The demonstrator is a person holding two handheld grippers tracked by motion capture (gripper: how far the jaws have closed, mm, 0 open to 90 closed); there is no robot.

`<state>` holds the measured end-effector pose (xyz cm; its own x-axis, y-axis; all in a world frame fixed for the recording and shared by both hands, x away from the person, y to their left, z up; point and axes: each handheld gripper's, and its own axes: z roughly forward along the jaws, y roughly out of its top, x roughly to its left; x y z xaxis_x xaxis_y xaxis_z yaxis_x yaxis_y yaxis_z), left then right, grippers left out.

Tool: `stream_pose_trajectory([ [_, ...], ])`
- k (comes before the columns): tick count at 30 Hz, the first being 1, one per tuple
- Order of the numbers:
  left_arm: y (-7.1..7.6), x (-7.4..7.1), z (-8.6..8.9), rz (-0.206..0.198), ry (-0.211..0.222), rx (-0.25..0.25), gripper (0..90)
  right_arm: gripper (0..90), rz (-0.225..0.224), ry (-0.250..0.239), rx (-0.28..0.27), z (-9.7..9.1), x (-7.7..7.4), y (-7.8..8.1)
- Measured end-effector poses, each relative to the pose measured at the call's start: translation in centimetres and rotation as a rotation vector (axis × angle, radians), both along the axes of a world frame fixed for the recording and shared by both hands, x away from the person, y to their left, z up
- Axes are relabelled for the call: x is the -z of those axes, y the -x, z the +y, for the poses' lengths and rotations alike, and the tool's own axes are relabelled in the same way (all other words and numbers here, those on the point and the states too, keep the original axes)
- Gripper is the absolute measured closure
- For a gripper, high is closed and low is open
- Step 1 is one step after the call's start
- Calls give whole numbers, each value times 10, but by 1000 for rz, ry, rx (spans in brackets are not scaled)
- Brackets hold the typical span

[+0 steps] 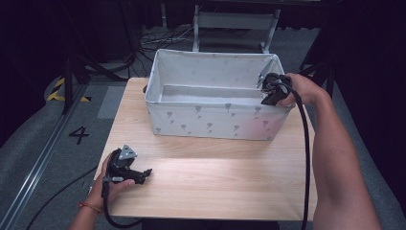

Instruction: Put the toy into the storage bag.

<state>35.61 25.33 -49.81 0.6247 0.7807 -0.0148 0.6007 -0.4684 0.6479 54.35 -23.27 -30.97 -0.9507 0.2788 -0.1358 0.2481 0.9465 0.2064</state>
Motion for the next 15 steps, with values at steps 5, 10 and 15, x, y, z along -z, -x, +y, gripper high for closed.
stream_pose_trajectory([
  [5, 0, 0, 0, 0, 0, 0, 3, 717, -74, -53, 29, -2, -7, 5],
  [10, 0, 0, 0, 0, 2, -1, 3, 677, -133, -166, 67, -4, -14, 11],
  [15, 0, 0, 0, 1, 0, 2, 3, 508, -211, -229, 137, -4, -19, 16],
])
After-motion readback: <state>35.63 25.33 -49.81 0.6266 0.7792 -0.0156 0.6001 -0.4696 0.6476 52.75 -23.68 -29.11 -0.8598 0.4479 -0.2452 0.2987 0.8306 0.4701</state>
